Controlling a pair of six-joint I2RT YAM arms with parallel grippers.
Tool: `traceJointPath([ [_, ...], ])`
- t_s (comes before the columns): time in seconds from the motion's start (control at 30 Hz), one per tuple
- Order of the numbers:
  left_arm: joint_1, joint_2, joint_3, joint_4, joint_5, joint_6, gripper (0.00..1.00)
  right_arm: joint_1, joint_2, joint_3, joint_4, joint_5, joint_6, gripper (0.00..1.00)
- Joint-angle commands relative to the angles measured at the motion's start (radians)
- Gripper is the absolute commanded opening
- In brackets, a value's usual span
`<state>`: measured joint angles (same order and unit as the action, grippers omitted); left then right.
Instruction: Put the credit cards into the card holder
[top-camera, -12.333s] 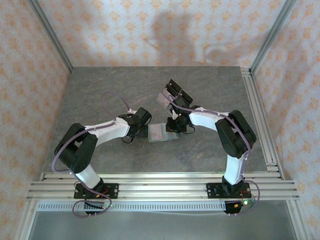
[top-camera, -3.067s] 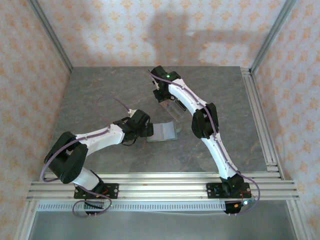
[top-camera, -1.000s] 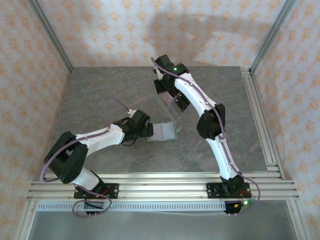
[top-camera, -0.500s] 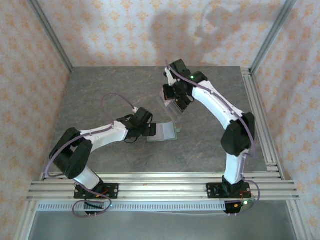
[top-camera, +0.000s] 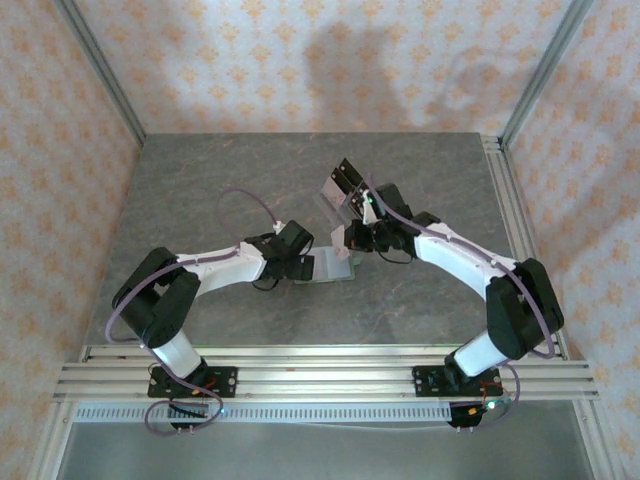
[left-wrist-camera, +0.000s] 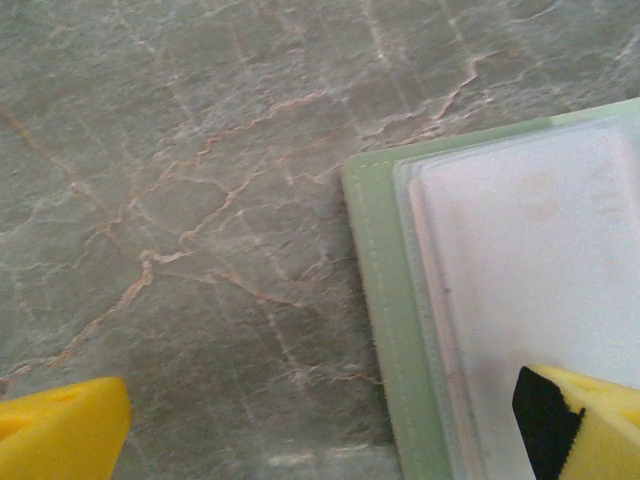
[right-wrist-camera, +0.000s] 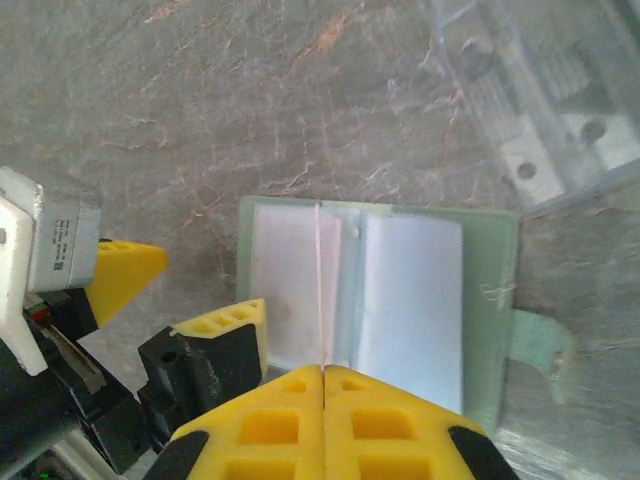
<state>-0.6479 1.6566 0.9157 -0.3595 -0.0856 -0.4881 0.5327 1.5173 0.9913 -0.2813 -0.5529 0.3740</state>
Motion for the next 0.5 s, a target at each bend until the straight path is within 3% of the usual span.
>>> traceJointPath([
  [0.0,-0.005,0.01,0.02,-0.057,-0.059,0.001,1.0,-0.007,-0.017,-0.08,0.232,-0.069,0.101,0.0],
  [0.47,-0.007,0.013,-0.001,-0.101,-0.101,-0.018,1.0,-0.031,0.073,-0.229,0.489,-0.143,0.178,0.0],
])
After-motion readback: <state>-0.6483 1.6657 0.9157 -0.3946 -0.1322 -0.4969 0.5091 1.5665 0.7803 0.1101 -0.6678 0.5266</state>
